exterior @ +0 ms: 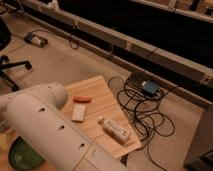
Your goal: Push the eraser across the table
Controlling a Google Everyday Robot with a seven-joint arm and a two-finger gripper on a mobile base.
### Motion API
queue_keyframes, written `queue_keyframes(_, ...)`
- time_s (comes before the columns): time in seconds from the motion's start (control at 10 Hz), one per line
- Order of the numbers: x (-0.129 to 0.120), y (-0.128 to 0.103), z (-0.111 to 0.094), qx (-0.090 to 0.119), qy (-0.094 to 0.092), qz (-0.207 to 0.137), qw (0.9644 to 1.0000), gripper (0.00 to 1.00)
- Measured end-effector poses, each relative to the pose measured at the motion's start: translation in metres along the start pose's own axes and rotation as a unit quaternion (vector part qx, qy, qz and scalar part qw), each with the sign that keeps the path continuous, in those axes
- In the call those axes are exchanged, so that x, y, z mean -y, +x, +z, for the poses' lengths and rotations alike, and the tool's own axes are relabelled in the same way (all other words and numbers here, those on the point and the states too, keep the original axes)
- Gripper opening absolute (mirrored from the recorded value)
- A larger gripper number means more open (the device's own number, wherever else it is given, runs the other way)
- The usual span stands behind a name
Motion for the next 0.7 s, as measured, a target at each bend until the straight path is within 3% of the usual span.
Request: queue_keyframes(0.7, 0.0017, 0.0024, -0.0060, -0.002, 0.002, -0.002, 1.0000, 0.80)
